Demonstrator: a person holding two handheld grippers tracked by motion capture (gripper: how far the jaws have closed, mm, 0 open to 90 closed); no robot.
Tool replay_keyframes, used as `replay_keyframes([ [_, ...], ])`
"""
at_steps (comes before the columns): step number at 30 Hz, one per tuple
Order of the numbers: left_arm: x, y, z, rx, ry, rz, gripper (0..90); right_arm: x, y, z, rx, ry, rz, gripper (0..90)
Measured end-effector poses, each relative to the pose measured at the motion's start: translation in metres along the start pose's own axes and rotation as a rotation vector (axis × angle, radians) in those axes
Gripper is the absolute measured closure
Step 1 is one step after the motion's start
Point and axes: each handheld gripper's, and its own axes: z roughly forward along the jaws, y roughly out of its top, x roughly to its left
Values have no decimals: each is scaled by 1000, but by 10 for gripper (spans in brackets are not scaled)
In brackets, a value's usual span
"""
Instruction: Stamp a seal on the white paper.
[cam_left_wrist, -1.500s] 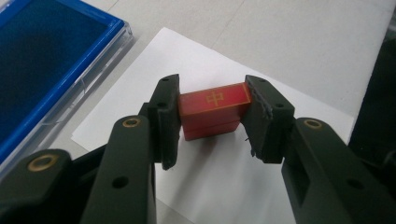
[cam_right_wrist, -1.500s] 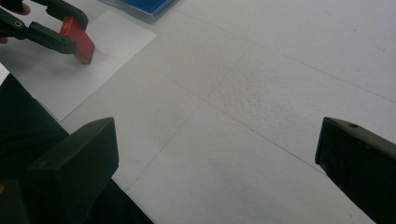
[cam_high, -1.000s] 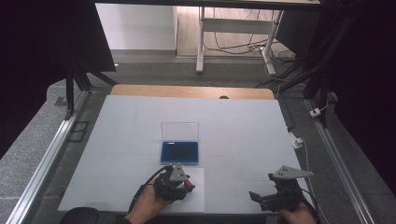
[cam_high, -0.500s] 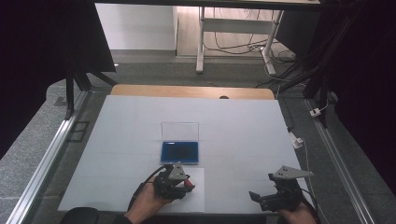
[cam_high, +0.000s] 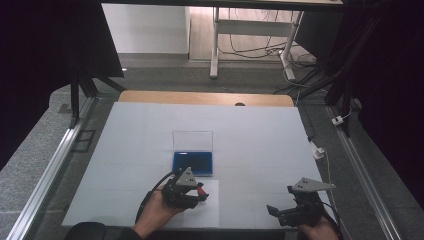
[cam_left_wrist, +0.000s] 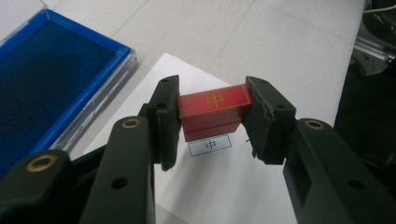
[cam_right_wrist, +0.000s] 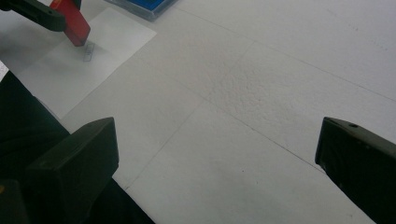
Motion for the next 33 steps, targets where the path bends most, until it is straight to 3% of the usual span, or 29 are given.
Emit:
replay_keyframes([
  [17, 7, 4, -12, -14, 12, -9, 575, 0, 0, 0, -4, 0, -4, 0],
  [33, 27, 5, -31, -30, 54, -45, 575, 0, 0, 0, -3, 2, -3, 0],
])
